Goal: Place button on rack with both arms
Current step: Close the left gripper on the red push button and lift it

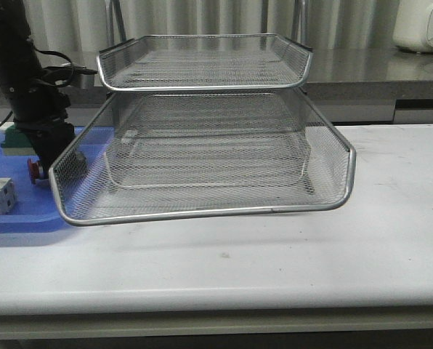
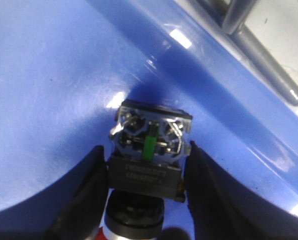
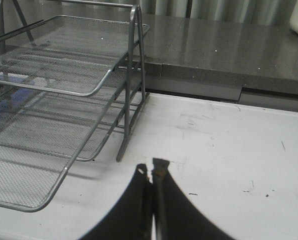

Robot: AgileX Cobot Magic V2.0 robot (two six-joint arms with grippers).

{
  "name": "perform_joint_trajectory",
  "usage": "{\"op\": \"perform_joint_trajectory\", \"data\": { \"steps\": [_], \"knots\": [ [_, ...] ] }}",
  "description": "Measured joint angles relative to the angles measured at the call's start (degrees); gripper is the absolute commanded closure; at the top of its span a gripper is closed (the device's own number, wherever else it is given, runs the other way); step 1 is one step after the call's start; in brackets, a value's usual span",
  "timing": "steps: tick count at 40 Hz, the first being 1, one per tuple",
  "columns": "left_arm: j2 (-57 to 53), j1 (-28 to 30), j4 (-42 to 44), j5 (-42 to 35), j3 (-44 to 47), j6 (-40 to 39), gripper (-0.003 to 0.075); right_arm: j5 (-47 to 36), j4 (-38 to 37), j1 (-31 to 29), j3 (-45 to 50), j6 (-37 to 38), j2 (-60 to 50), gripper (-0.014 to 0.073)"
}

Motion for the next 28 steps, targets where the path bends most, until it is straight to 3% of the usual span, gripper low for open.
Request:
{"op": "perform_joint_trajectory", "data": {
  "steps": [7, 17, 28],
  "knots": [
    [0.0, 0.0, 0.09, 0.0, 0.0, 0.0, 0.0535, 0.0, 0.0, 0.0, 0.0, 0.0, 0.0, 0.0653],
    [-0.11, 0.99, 0.09, 2.95, -0.54, -0.51, 0.0537, 0.0, 0.0, 0.0, 0.0, 0.0, 0.0, 0.0653],
    [-5.96, 6.02, 1.38, 3.34, -0.63, -5.62, 0.0542, 0.0, 0.0, 0.0, 0.0, 0.0, 0.0, 0.0653]
  ]
}}
